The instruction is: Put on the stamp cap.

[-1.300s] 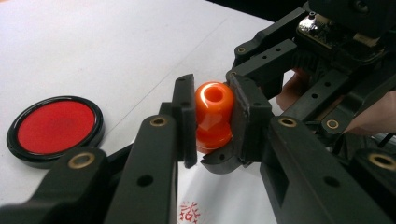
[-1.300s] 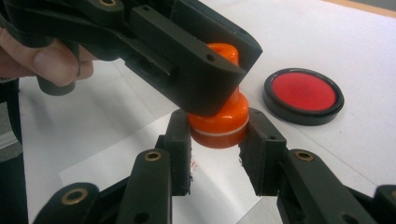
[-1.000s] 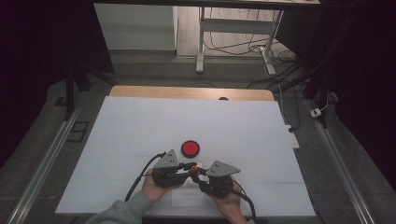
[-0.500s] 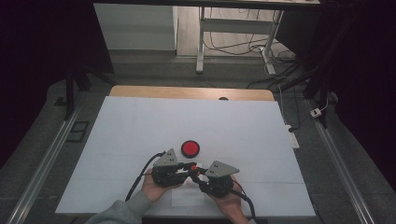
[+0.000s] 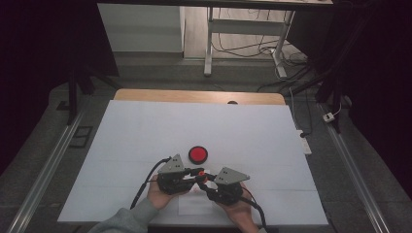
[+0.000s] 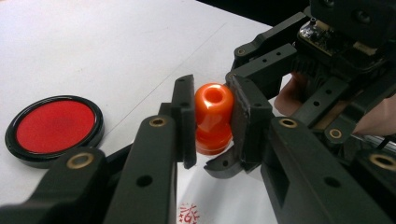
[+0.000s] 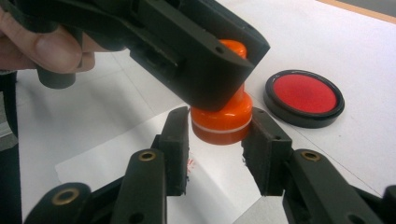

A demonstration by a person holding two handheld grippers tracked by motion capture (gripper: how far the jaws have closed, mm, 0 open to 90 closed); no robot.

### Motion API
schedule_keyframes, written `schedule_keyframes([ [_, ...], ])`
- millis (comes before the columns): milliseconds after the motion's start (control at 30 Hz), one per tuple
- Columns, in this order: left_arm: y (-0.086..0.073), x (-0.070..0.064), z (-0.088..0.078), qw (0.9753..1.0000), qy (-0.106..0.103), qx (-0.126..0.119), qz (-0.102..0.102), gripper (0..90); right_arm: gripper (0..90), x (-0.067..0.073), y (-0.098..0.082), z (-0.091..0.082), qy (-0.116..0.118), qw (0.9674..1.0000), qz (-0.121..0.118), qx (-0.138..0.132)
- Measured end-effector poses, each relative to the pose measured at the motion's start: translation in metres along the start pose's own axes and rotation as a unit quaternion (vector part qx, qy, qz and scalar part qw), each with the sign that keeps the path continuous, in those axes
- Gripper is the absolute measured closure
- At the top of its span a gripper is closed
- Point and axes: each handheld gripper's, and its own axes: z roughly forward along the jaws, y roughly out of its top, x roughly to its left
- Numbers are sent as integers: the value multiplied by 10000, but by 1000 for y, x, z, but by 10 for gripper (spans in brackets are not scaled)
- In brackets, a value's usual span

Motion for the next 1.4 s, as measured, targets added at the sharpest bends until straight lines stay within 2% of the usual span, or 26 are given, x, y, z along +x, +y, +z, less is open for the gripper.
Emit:
schedule_keyframes([
  [333, 4, 3, -6, 9999, -11, -102, -24, 724, 564, -1, -2, 2, 25, 10000, -2, 74],
  [567, 4, 5, -7, 10000, -36, -72, -57, 724, 544, -5, -3, -1, 11, 10000, 69, -2],
  [967, 5, 8, -11, 9999, -28, -60, -120, 724, 522, -22, -7, -17, -261, 9996, 137, -55],
  [1400, 8, 13, -16, 9998, 9, -99, -173, 724, 514, -42, -19, -51, -702, 9974, 153, 1],
])
